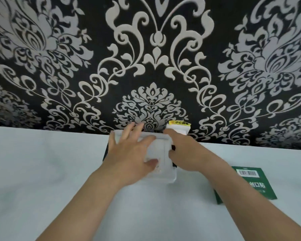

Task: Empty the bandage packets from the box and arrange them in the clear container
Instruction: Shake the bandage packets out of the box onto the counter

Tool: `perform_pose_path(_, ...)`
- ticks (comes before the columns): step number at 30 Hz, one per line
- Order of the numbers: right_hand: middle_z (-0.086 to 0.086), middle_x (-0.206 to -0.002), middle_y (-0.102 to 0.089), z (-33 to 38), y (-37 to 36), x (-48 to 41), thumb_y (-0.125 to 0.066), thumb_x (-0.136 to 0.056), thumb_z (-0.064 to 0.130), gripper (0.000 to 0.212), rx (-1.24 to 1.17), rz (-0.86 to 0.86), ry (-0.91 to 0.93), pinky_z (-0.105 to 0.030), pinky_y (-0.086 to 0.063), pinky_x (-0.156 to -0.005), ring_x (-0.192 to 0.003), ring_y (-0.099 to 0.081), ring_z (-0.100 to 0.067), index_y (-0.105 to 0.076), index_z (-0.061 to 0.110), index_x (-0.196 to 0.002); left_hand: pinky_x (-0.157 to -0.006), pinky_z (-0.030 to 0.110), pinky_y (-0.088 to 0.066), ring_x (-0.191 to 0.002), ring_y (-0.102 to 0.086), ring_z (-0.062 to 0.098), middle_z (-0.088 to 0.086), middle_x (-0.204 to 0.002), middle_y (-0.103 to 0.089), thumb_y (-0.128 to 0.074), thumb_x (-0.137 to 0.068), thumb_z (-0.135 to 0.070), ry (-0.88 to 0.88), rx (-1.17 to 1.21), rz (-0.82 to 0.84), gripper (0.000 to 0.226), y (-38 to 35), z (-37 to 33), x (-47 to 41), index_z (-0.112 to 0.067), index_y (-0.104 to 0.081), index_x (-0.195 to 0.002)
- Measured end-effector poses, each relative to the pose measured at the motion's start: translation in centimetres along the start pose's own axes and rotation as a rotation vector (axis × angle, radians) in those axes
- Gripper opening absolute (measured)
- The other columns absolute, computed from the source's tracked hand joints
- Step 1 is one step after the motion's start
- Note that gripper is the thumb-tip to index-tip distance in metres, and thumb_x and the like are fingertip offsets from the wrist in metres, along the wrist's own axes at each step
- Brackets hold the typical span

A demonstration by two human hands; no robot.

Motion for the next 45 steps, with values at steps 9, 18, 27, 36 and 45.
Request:
perform_pose_path(9,0.02,-0.148,-0.037,-4.5,2.6,4.4,-0.08,-0.055,0.067,0.119,0.442,0.291,0.045,-0.04,-0.036,-0.109,-0.133,-0.042,-0.015,-0.001,0.057,-0.143,-0.112,0.054,-0.028,-0.145,-0.004,0.024,-0.01,-0.158,-0.001,-0.082,-0.058,-0.058,-0.09,-0.28,0.39,0.121,-0.9,-4.4,-3.0,-0.052,0.002,-0.146)
perform_pose_path(18,0.002,-0.127,-0.047,-14.1,2.4,10.3,-0.088,-0.063,0.021,0.125,0.383,0.115,-0.178,-0.038,-0.052,-0.087,-0.115,-0.052,-0.024,0.0,0.042,-0.149,-0.088,0.033,-0.048,-0.115,-0.048,0.021,-0.002,-0.137,-0.041,-0.071,-0.074,-0.036,-0.076,-0.339,0.274,0.086,-1.5,-6.4,1.6,-0.042,-0.025,-0.146)
perform_pose_path(27,0.005,-0.103,-0.065,-9.4,-0.1,12.4,-0.085,-0.069,0.017,0.073,-0.57,-0.385,0.193,-0.025,-0.05,-0.081,-0.092,-0.063,-0.009,-0.048,0.028,-0.131,-0.099,0.036,-0.045,-0.12,-0.05,0.022,-0.001,-0.144,-0.042,-0.07,-0.078,-0.013,0.005,0.339,0.161,0.092,-1.4,-8.9,5.3,-0.033,-0.016,-0.151)
perform_pose_path(36,-0.005,-0.101,-0.075,-9.1,0.2,12.5,-0.062,-0.092,0.036,0.017,-1.41,-0.498,0.174,-0.039,-0.058,-0.077,-0.089,-0.072,-0.024,-0.065,0.023,-0.103,-0.086,0.039,-0.056,-0.094,-0.069,0.02,0.0,-0.11,-0.069,-0.07,-0.084,-0.041,-0.041,0.991,-0.085,0.057,-0.6,-12.3,4.6,-0.047,-0.041,-0.133)
perform_pose_path(45,-0.006,-0.097,-0.073,-12.5,1.4,11.9,-0.055,-0.094,0.043,0.025,-1.038,-0.575,0.253,-0.033,-0.057,-0.08,-0.085,-0.071,-0.016,-0.071,0.025,-0.101,-0.087,0.017,-0.04,-0.096,-0.053,0.006,-0.015,-0.097,-0.059,-0.082,-0.073,-0.023,-0.254,0.647,-0.745,0.018,-1.3,-15.3,2.2,-0.029,-0.078,-0.089)
Point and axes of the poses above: each hand's wrist, its own x-axis away from the middle knuckle, its own y-axis out of the back of the hand, z = x × y, the point moved 5 cm from there along -x, towards the middle knuckle
